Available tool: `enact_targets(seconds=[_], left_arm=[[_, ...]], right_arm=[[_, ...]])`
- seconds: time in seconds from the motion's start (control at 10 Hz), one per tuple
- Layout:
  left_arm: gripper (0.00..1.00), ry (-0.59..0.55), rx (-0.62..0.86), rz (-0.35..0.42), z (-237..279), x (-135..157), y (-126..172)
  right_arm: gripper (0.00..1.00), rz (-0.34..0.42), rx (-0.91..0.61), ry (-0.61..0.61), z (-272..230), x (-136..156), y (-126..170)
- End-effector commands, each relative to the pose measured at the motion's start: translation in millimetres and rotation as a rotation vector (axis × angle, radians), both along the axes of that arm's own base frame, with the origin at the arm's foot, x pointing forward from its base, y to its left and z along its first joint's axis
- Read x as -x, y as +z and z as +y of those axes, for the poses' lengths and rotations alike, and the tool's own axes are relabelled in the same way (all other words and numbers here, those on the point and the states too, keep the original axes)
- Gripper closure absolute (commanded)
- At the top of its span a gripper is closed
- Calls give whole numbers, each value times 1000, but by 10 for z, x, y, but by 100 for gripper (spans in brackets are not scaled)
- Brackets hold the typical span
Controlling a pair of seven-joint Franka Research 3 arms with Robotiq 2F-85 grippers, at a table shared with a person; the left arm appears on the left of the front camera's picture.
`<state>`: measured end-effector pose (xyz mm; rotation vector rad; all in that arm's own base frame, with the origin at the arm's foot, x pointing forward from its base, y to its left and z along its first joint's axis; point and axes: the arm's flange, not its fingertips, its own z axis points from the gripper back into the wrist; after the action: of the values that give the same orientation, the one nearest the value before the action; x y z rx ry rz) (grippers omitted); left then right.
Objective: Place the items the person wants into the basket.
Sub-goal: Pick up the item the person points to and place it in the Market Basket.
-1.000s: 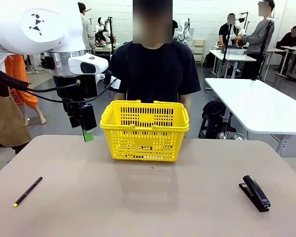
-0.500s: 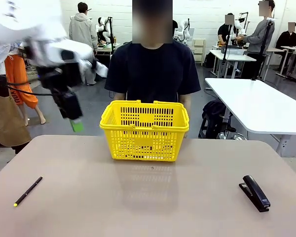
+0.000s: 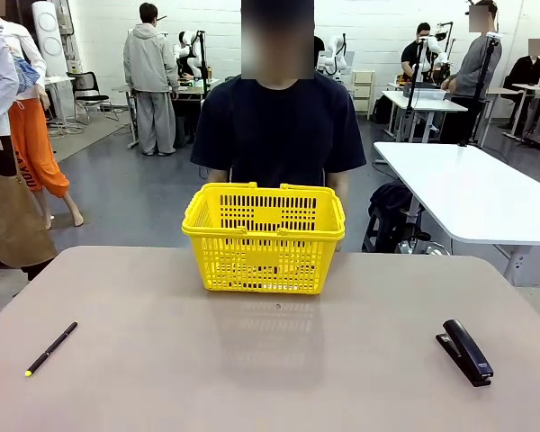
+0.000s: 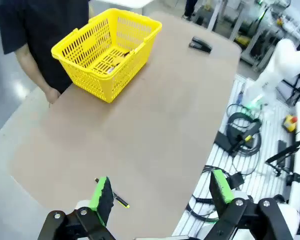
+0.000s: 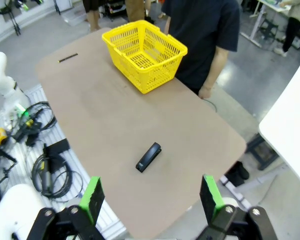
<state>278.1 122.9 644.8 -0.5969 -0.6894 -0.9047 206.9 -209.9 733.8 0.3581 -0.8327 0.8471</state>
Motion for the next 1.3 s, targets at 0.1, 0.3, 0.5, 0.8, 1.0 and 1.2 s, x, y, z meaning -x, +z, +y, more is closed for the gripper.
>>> enact_targets(seconds=[0.1, 0.3, 0.5, 0.8, 1.0, 1.2], left_arm=[[0, 9, -37, 41, 186, -50, 140], [0, 32, -150, 39, 168, -103, 265], [0, 40, -211, 27, 33, 21, 281], [0, 34, -198, 35, 32, -25, 320], [0, 50, -187, 38, -33, -63, 372], [0, 50, -187, 38, -33, -63, 372]], right_arm=[[0, -2, -5, 14, 8, 3, 2], [0, -2, -5, 14, 8, 3, 2], [0, -2, -5, 14, 8, 3, 2], [0, -2, -5, 14, 8, 3, 2], [0, -2, -5, 14, 8, 3, 2], [0, -2, -5, 14, 8, 3, 2]])
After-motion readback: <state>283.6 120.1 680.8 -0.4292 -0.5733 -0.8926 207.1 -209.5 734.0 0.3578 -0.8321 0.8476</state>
